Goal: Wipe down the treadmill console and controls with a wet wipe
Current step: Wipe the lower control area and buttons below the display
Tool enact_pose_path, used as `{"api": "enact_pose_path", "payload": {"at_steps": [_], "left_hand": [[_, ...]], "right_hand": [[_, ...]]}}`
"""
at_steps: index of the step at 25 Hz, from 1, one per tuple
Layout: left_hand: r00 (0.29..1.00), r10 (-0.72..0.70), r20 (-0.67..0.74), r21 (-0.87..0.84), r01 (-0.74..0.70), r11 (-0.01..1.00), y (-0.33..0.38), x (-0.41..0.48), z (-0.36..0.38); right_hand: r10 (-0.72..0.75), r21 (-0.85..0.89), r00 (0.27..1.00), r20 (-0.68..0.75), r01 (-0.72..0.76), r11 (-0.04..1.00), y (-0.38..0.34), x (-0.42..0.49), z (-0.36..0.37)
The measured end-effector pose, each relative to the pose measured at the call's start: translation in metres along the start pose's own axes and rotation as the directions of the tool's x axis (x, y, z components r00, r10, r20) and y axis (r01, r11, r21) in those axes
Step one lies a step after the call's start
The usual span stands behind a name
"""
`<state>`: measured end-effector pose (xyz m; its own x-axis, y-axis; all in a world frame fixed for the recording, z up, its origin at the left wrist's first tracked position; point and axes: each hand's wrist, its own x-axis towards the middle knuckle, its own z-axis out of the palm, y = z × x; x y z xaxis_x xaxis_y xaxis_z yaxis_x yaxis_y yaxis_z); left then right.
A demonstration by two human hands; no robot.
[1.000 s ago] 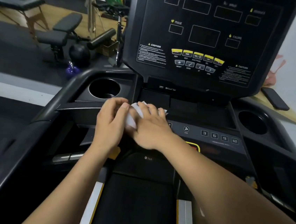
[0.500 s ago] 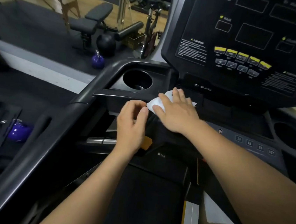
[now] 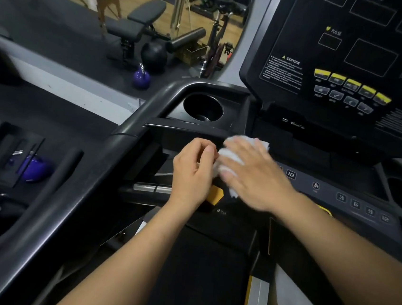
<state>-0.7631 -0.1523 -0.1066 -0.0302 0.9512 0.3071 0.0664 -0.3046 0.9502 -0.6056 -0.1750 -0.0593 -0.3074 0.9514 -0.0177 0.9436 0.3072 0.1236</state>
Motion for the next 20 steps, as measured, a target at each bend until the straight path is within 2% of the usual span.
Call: {"api": "enact_pose_path", "payload": {"at_steps": [2,4,6,9,12,14,17,20], "left_hand": [[1.000,0.016,0.014,0.060,-0.017,0.998,0.002,0.000,0.002],[0.994,0.097,0.052,0.150,-0.104,0.983,0.002,-0.003,0.004],[0.972,0.177,0.152,0.258,-0.212,0.943,0.002,-0.007,0.007],[0.925,0.244,0.290,0.414,-0.351,0.840,0.001,-0.012,0.011],[0.877,0.291,0.383,0.464,-0.455,0.760,-0.001,-0.011,0.010],[0.871,0.268,0.412,0.481,-0.457,0.748,0.000,-0.012,0.011],[0.861,0.277,0.427,0.547,-0.490,0.679,0.007,-0.015,0.015],[0.815,0.392,0.428,0.557,-0.579,0.596,0.024,-0.030,0.034]], "right_hand": [[0.202,0.031,0.978,0.056,-0.204,0.979,0.020,0.004,0.001],[0.294,0.003,0.955,0.045,-0.294,0.956,0.007,-0.003,0.005],[0.238,-0.018,0.971,-0.010,-0.238,0.971,-0.021,-0.016,0.011],[0.121,-0.034,0.992,0.030,-0.120,0.992,-0.040,-0.040,0.015],[0.212,0.029,0.976,0.051,-0.213,0.977,-0.006,-0.055,0.013],[0.371,0.105,0.924,0.088,-0.379,0.919,0.033,-0.073,0.011],[0.595,0.160,0.790,0.148,-0.613,0.774,0.078,-0.121,0.018],[0.688,0.194,0.718,0.102,-0.693,0.695,0.080,-0.159,0.033]]}}
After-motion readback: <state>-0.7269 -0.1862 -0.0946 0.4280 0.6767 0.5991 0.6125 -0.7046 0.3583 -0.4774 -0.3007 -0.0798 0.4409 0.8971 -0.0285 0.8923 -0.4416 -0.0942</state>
